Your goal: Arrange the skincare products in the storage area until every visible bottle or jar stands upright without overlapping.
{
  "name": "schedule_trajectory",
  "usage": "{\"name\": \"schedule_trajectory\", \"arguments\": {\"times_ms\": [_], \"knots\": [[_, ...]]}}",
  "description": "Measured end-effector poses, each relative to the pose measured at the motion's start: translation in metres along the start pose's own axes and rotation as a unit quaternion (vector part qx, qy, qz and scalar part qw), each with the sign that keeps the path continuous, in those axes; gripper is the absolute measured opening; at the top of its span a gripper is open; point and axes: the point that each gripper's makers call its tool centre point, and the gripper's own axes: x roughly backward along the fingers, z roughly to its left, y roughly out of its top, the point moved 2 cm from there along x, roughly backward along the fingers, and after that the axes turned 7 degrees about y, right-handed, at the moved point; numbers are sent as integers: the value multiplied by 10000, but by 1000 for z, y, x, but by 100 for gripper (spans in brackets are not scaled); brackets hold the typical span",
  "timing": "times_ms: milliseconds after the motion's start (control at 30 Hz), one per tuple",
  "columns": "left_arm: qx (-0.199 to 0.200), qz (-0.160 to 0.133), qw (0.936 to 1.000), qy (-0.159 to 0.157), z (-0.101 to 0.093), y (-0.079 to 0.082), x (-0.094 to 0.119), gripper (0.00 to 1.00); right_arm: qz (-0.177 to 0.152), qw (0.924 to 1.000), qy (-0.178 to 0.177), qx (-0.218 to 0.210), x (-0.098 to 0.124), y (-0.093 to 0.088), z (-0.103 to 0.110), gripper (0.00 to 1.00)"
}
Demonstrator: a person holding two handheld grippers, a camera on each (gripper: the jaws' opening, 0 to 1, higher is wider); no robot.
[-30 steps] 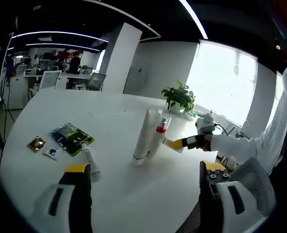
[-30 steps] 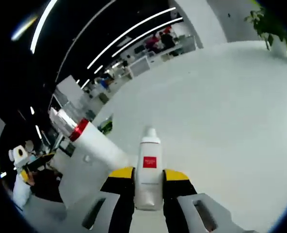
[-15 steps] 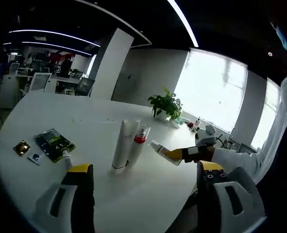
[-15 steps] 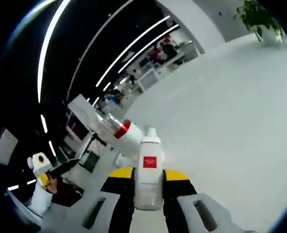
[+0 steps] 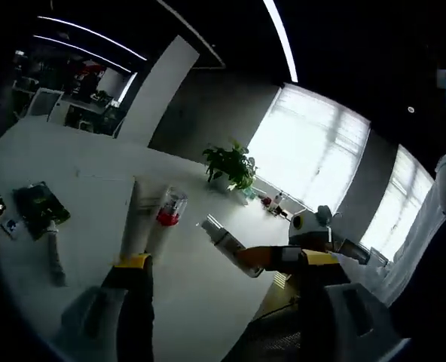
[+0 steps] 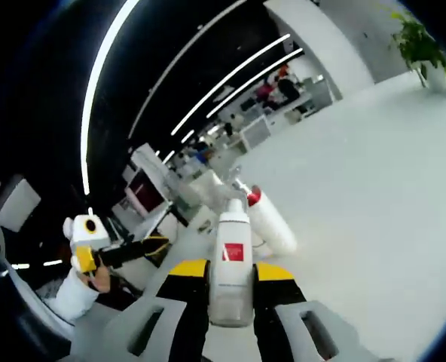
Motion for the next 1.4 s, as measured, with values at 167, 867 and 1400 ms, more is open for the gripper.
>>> {"name": "schedule_trajectory", "arguments": {"times_ms": [167, 867, 1400], "knots": [[42, 168, 9998, 33, -1, -5, -23, 55, 90, 9979, -12, 646, -3, 3, 17, 13], [1386, 266, 9899, -127, -8, -24, -66, 25, 157, 9794, -161, 2008, -15, 4, 34, 13], [1715, 530, 9829, -422, -12, -36, -80, 16, 530, 9626, -603, 2589, -14, -2, 11, 14]]}}
